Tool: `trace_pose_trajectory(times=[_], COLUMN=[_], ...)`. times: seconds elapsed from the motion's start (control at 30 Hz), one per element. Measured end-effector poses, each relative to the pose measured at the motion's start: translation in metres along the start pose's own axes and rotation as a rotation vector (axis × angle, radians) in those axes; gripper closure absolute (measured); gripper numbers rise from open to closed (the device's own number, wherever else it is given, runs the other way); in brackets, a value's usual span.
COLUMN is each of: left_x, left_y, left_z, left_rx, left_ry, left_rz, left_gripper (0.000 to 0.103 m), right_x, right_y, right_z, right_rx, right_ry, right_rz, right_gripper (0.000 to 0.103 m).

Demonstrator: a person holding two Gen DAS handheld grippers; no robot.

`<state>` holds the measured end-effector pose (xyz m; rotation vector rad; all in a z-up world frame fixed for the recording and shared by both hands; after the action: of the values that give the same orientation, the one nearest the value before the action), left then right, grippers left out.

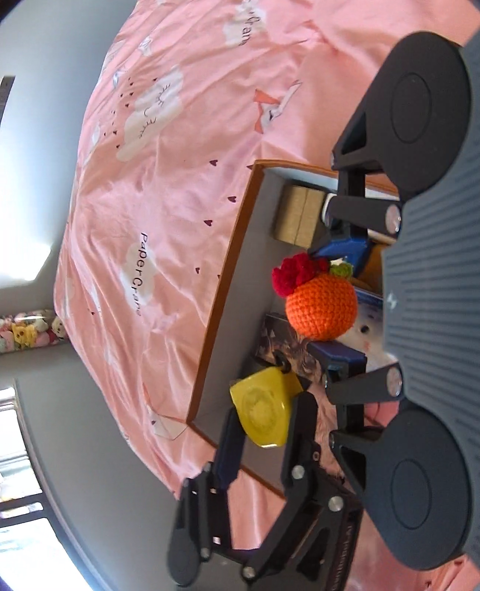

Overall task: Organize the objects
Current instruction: 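Carry the tape measure with the left tool while the right tool carries the crocheted ball into the shoebox, then lower the tape measure with the left gripper while the right gripper lowers the ball, then open both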

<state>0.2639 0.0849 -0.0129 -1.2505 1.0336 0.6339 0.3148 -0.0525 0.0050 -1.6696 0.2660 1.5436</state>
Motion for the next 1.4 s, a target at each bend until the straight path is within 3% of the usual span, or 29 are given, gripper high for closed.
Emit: trace_pose_trajectory(times=[0.23,0.53,0.8,1.1,1.23,1.4], left_x=[0.044,0.077,0.095,0.104,0.107,0.11], left_y=[-0.015,-0.025,-0.025,-0.022,-0.025,-0.03], left_z=[0.022,0.022,0.028,0.03,0.025,0.025], left_rx=[0.002,0.012,-0.023,-0.033,-0.003,-0.058], left_ry=[0.021,0.054,0.038,0.03,-0.018,-0.031], left_rz=[0.101,0.169,0.229,0.24,0.218,0.209], left_gripper=[0.043,0.043,0.043,0.042,0.042,0.042], right_x=[0.048,0.082,0.095,0.102,0.099,0.094], right_y=[-0.021,-0.019,-0.019,-0.017,-0.015,-0.015], right_z=[-0.005,-0.011,-0.016,-0.023,-0.022,-0.022], right_rx=[-0.111,-0.096,-0.069,-0.026,-0.039,-0.045], right_ry=[0.004,-0.009,-0.021,-0.012,-0.01,-0.002], right_rz=[0.075,0.152,0.19,0.237,0.237,0.231], right_gripper=[0.053,0.054,0.053,0.054,0.055,0.055])
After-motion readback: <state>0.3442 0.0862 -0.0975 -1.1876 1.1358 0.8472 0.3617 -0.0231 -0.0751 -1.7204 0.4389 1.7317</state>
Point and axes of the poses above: each gripper's, at about its wrist camera, not at the fingertips, and x roughly the way its jaws point, z to its left, y to its underside, the point moved 3 cm from there along x, roughly the way its jaws point, and after that the axes turned 15 degrees about z, right-handed, at the moved point
